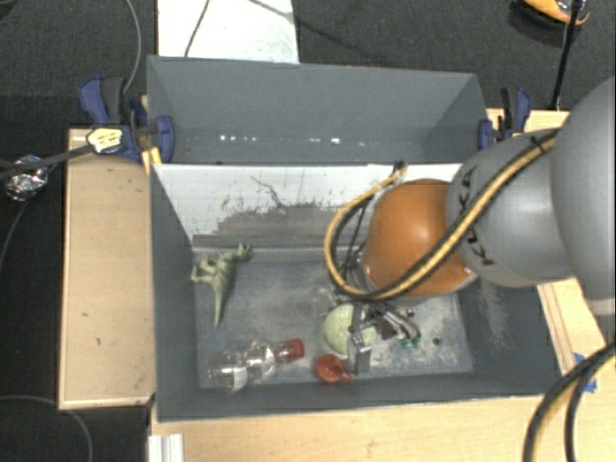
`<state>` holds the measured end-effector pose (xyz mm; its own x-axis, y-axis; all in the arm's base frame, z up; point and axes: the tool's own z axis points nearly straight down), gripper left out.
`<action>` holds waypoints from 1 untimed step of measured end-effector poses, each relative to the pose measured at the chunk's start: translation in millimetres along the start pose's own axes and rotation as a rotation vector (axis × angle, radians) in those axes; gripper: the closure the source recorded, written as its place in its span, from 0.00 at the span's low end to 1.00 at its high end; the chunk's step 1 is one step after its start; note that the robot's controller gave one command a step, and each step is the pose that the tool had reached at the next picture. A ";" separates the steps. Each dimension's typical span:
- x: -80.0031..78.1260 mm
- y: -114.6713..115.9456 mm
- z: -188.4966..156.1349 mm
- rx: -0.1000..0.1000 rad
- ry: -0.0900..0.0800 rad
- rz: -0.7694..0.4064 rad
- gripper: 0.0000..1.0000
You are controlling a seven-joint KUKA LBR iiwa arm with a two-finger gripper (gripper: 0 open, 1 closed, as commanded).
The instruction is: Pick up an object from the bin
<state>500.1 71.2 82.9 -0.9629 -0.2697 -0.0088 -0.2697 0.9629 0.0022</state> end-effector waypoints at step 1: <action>-4.5 -40.4 -1.2 0.003 0.000 -0.055 0.00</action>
Offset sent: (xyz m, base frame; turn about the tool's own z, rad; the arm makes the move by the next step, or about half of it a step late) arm 0.0423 -0.0524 -0.0100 -0.2390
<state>515.3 33.5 84.1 -0.9466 -0.3224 -0.0093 -0.3224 0.9466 -0.0010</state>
